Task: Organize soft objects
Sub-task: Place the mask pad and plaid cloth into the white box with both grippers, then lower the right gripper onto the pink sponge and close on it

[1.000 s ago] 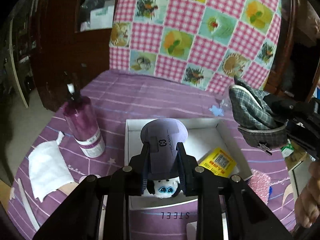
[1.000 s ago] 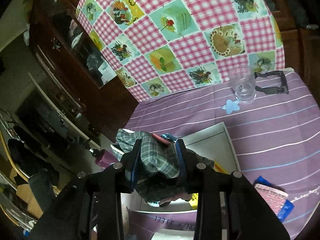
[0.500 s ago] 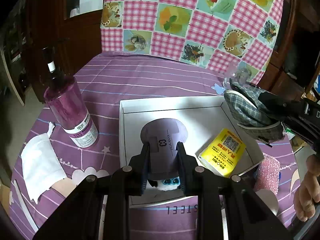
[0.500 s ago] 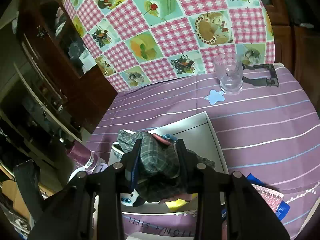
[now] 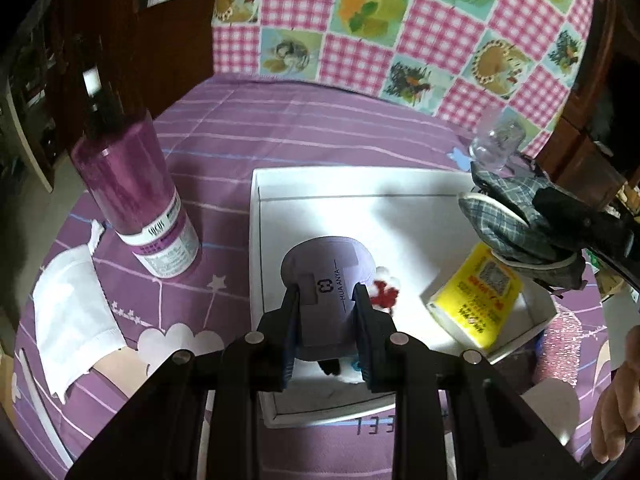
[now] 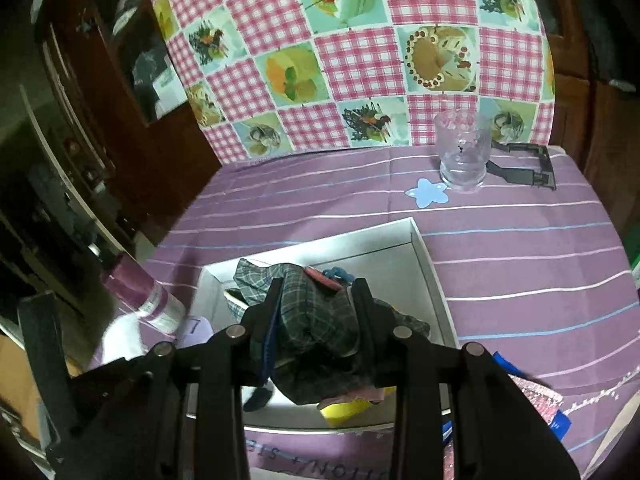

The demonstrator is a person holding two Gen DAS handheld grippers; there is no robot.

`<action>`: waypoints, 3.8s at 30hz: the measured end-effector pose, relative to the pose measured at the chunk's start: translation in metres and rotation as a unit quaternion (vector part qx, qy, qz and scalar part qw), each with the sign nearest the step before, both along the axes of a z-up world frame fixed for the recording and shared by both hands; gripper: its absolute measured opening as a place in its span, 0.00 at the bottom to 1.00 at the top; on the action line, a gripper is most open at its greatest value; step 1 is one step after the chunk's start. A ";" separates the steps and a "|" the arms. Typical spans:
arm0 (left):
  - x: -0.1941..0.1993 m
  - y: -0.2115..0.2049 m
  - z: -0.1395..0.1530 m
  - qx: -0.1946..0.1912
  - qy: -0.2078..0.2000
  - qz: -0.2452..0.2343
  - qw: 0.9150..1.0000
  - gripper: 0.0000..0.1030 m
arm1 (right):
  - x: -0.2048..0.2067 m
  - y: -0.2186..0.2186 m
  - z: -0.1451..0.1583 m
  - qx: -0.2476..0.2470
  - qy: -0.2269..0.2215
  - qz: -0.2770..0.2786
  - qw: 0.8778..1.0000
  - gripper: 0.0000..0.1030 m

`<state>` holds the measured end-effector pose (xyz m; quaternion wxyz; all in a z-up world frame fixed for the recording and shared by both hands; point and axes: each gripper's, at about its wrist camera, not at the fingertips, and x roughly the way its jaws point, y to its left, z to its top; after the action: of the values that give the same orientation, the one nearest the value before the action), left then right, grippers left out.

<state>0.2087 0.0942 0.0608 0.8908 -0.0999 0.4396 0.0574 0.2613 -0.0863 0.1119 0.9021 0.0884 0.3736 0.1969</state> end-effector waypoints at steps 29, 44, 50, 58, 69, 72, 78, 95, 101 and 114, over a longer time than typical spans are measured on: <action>-0.013 0.002 0.025 -0.009 -0.040 0.015 0.999 0.60 | 0.009 -0.022 -0.002 0.101 0.086 -0.019 0.991 0.69; -0.026 -0.013 0.047 -0.033 -0.085 -0.013 0.996 0.60 | -0.023 -0.030 0.033 -0.023 0.039 -0.061 0.997 0.70; -0.027 -0.038 0.048 -0.024 -0.082 -0.039 0.996 0.60 | -0.041 -0.046 0.041 -0.057 0.023 -0.079 0.995 0.69; -0.038 -0.069 0.056 -0.029 -0.084 -0.081 0.993 0.61 | -0.065 -0.081 0.036 -0.025 0.064 -0.064 0.996 0.70; -0.039 -0.111 0.043 -0.019 -0.066 -0.142 0.987 0.61 | -0.049 -0.128 0.005 -0.019 0.179 -0.101 0.978 0.64; -0.036 -0.120 0.033 -0.020 -0.049 -0.152 0.987 0.61 | -0.042 -0.140 -0.013 -0.004 0.226 -0.119 0.967 0.56; -0.033 -0.138 0.017 0.016 -0.029 -0.166 0.986 0.61 | -0.030 -0.135 -0.036 -0.028 0.261 -0.142 0.954 0.53; -0.028 -0.136 0.011 0.029 -0.019 -0.153 0.988 0.61 | -0.013 -0.126 -0.079 -0.058 0.312 -0.144 0.937 0.45; -0.027 -0.135 0.011 0.032 -0.017 -0.151 0.988 0.61 | -0.010 -0.128 -0.082 -0.042 0.316 -0.137 0.938 0.47; -0.028 -0.132 0.014 0.034 -0.024 -0.147 0.988 0.61 | -0.017 -0.135 -0.059 -0.037 0.280 -0.146 0.948 0.14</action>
<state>0.1807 -0.0380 0.0748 0.9028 -0.0055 0.4256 -0.0614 0.2439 -0.2214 0.0524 0.7825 0.1601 0.6015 0.0162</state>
